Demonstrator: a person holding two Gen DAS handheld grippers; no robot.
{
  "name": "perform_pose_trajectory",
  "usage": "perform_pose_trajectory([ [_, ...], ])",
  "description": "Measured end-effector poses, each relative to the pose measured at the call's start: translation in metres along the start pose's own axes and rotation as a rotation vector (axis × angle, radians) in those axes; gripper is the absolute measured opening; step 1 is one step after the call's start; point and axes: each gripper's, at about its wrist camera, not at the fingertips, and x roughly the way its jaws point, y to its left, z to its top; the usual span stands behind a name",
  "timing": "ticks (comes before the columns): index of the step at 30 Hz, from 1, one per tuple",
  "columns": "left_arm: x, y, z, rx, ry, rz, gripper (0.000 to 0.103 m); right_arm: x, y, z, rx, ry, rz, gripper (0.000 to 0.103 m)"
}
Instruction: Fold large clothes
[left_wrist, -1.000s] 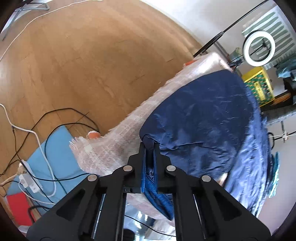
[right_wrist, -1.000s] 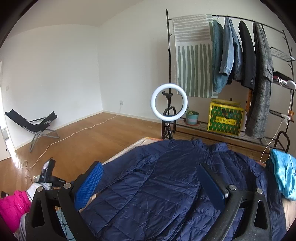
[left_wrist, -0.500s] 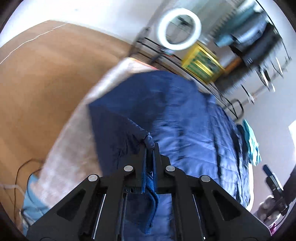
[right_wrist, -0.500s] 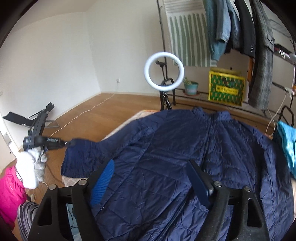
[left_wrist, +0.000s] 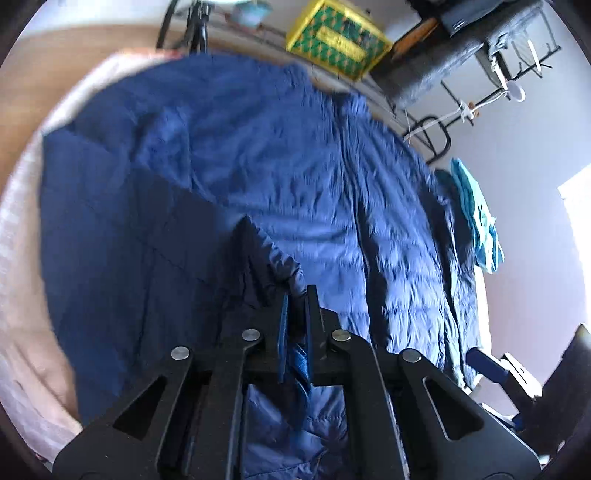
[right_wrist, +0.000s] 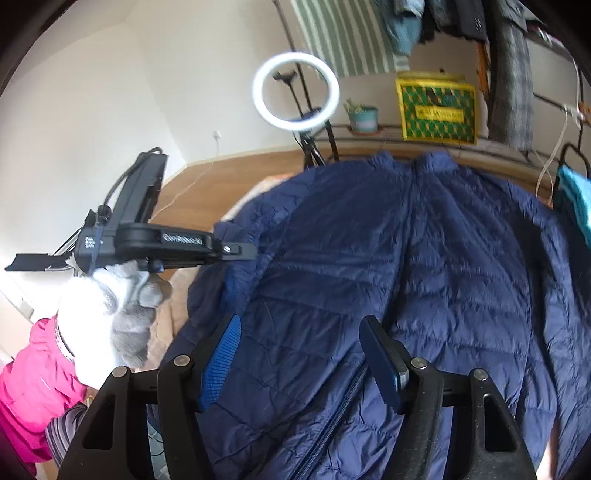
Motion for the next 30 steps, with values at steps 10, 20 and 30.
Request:
perform_pose_trajectory([
  [10, -0.100, 0.015, -0.009, -0.044, -0.251, 0.142, 0.033, 0.047, 0.002, -0.001, 0.102, 0.106, 0.055, 0.068],
  [20, -0.142, 0.075, -0.056, -0.173, -0.357, 0.311, 0.033, 0.142, 0.015, -0.013, 0.179, 0.311, 0.070, 0.065],
  [30, -0.135, 0.075, -0.051, -0.198, -0.388, 0.347, 0.033, 0.152, 0.015, 0.023, 0.096, 0.226, 0.031, 0.002],
])
